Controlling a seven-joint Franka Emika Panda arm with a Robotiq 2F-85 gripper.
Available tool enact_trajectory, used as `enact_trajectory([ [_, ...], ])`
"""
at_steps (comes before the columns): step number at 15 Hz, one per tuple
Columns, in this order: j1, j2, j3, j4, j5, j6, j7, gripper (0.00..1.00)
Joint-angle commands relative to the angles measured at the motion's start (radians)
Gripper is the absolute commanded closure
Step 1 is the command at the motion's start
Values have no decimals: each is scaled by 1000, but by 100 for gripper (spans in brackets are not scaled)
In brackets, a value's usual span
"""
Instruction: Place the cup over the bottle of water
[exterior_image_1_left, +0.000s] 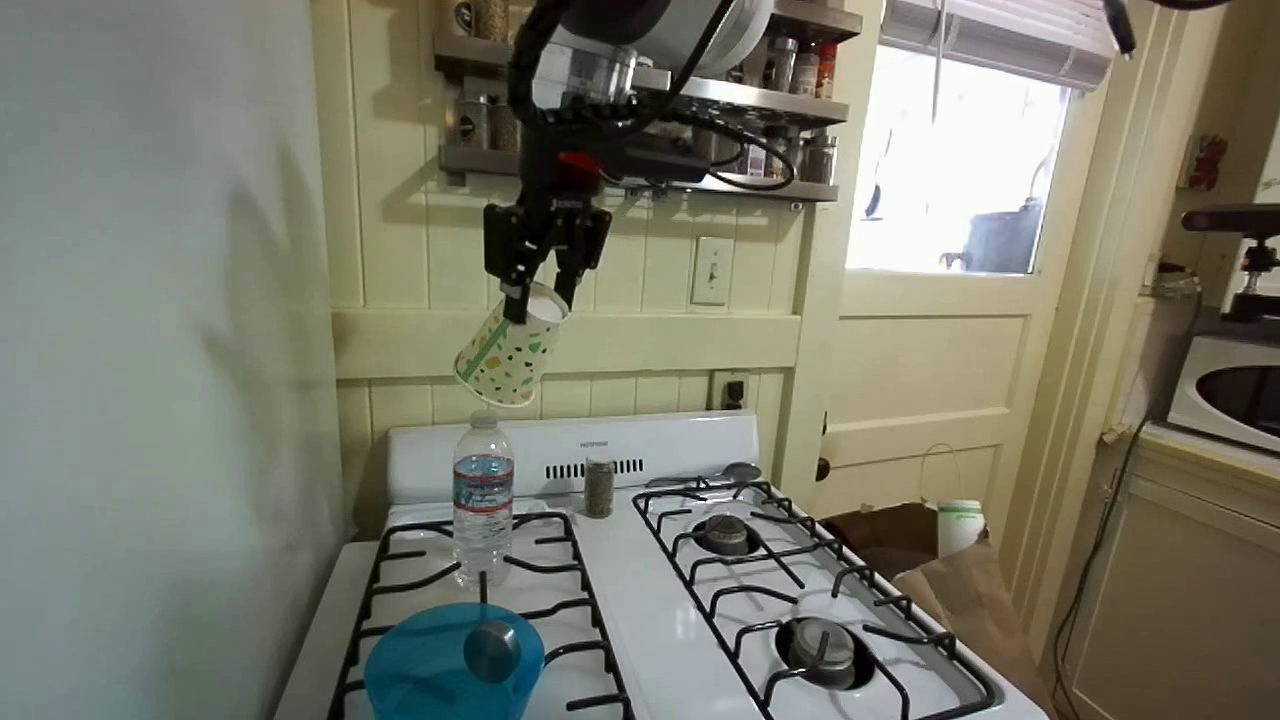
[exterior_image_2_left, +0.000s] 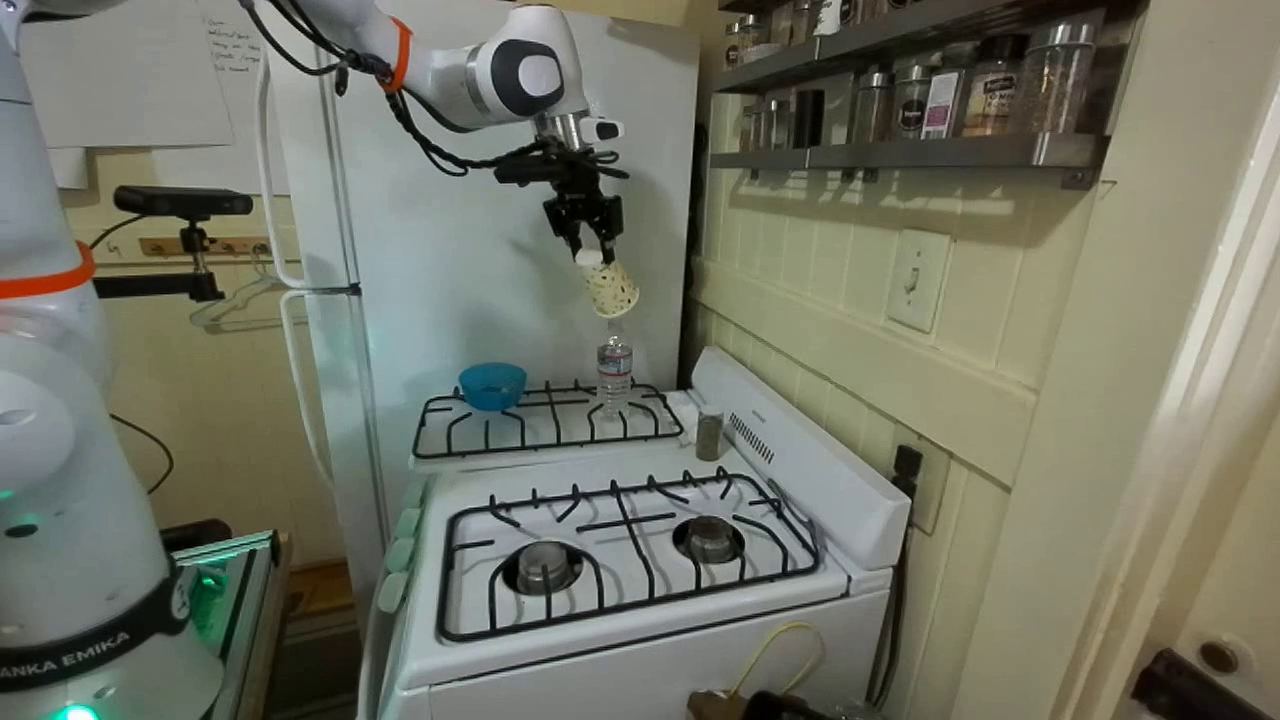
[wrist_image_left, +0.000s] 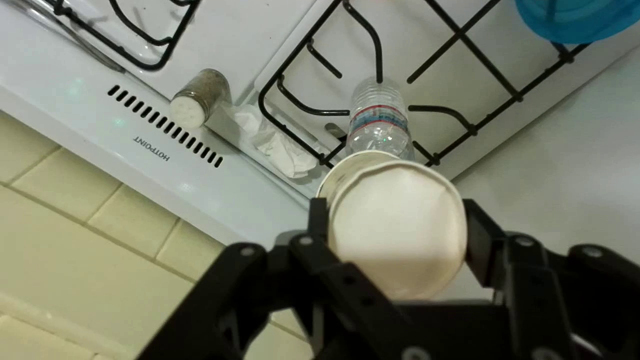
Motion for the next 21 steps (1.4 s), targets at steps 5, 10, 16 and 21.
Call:
enact_trajectory([
  [5, 25, 148, -10, 158, -64, -171, 10, 61],
  [10, 33, 202, -3, 225, 6, -205, -16, 61],
  [16, 50, 246, -10, 274, 17, -220, 10, 8],
  [21, 48, 238, -16, 290, 29, -159, 40, 0],
])
